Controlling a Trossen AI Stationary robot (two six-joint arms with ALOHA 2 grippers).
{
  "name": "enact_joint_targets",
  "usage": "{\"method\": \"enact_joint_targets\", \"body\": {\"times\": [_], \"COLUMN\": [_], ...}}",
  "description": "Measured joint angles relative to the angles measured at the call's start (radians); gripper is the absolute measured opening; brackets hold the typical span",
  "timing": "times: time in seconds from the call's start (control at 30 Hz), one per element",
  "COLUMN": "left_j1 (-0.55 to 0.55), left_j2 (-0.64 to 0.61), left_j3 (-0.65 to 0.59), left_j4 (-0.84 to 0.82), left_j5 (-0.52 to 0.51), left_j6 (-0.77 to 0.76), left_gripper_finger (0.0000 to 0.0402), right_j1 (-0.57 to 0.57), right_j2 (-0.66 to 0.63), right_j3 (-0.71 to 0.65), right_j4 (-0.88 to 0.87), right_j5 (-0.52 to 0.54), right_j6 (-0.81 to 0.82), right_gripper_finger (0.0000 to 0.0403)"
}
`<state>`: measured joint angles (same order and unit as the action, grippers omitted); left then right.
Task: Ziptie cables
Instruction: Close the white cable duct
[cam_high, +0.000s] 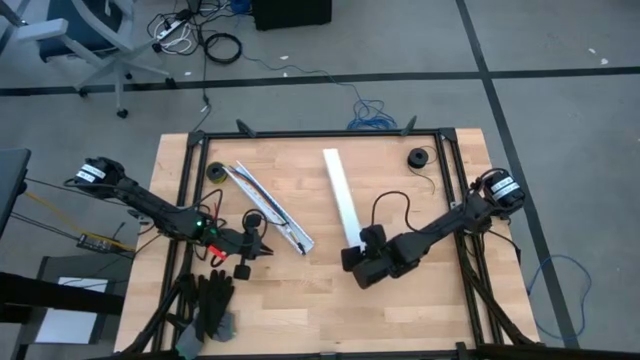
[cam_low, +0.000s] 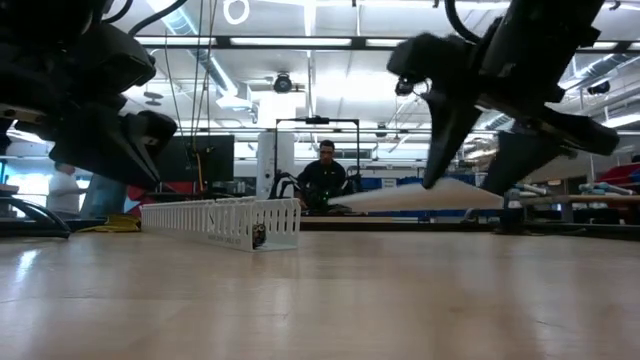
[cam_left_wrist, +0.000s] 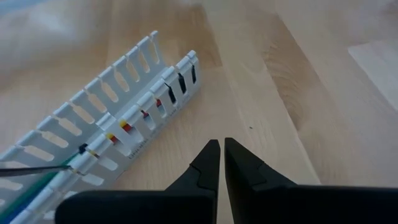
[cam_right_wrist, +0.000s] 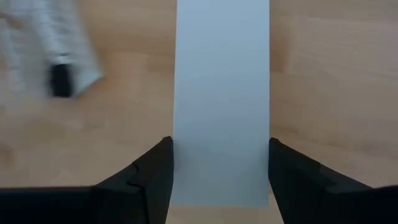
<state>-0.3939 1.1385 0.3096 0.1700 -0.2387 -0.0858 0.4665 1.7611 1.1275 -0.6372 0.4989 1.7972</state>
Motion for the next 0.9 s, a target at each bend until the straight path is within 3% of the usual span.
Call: {"method": "enact_joint_targets", "body": {"times": [0.17,0.47,0.7,0.9], "left_j1": [0.002,0.047,0.067,0.076], "left_j2": [0.000,0.000,0.000,0.000], "left_j3": [0.000,0.000,0.000,0.000], "left_j4": [0.039,0.111,0.151,0.179], "left_j5": [-0.064,-0.109,-0.224,-0.238], "left_j6": [0.005,0.031,0.023,0.005], "left_gripper_finger": [0.0000,0.0000,0.0000,0.0000], "right_j1": [0.022,0.025,0.033,0.059], "right_j2": [0.000,-0.001,-0.002,-0.003], "right_j3": [0.000,0.000,0.001,0.001], "right_j4": [0.080,0.095,0.121,0.132], "right_j5": [0.059,0.052,0.003,-0.001], "right_j6": [-0.138,-0.326,-0.392,-0.404], "right_gripper_finger": [0.0212,0.0213,0.0203,0.0177]}}
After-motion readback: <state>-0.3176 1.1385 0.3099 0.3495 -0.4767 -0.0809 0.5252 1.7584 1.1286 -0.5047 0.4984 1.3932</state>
